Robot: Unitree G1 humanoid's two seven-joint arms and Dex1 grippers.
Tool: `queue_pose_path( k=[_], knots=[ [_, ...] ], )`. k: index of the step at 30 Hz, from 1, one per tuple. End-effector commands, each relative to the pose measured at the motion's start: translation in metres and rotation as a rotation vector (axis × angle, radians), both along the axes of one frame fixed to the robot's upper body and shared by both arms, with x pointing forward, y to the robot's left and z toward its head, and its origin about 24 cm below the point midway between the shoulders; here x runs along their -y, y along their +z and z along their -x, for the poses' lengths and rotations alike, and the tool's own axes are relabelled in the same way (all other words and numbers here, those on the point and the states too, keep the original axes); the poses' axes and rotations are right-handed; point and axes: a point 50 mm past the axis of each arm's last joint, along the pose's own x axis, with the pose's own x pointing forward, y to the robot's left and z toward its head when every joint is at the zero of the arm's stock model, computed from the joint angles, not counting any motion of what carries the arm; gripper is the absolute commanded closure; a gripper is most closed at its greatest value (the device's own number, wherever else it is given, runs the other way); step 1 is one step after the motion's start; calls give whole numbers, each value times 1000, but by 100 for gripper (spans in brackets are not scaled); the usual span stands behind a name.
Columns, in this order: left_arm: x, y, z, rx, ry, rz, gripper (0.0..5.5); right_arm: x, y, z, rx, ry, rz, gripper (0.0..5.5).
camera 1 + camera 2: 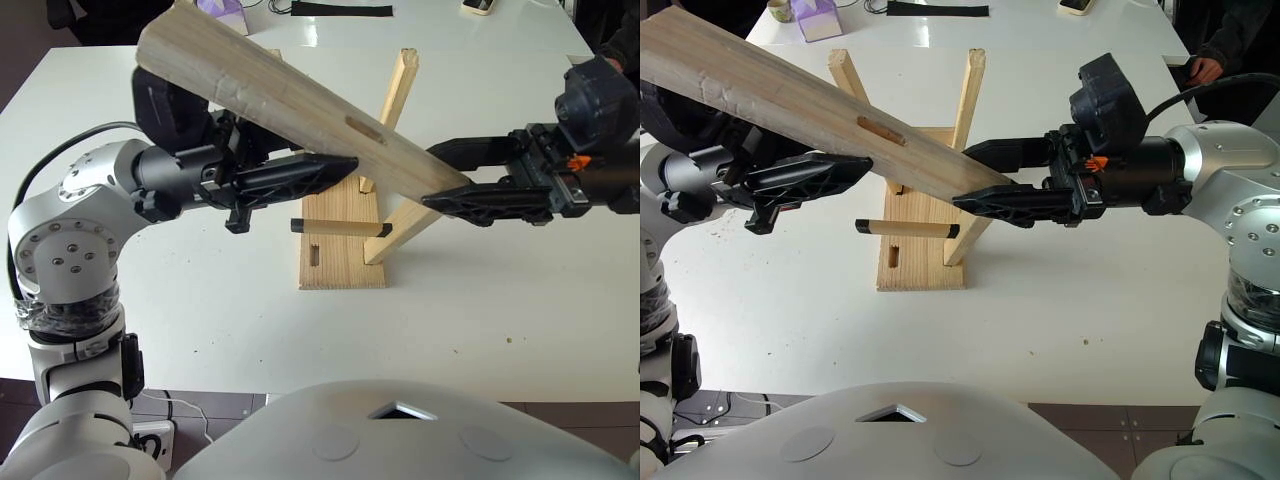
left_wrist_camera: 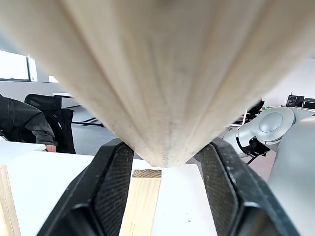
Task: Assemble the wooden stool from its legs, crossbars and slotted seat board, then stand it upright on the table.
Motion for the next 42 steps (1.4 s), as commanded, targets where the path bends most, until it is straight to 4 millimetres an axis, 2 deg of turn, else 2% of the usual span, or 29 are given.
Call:
queue_pose_path(
  k=[1, 11, 22, 23, 24, 35, 42],
  knots=[
    [-3, 4, -3, -3, 25, -6, 345, 0, 7, 2, 39, 42, 7, 346],
    [-9, 25, -9, 1, 83, 146, 345, 1, 7, 1, 38, 37, 4, 346],
    [-11, 36, -11, -12, 112, 183, 345, 3, 7, 1, 34, 38, 10, 346],
    [-11, 35, -13, -16, 133, 177, 309, 3, 8, 0, 35, 37, 10, 346],
    [-10, 33, -13, -19, 134, 167, 305, 3, 8, 0, 36, 37, 11, 346],
    [-7, 26, -2, -23, 54, 130, 124, 3, 8, 1, 40, 57, 18, 346],
    [-3, 15, 3, -1, 33, 52, 122, 3, 9, -1, 49, 74, 42, 346]
  ],
)
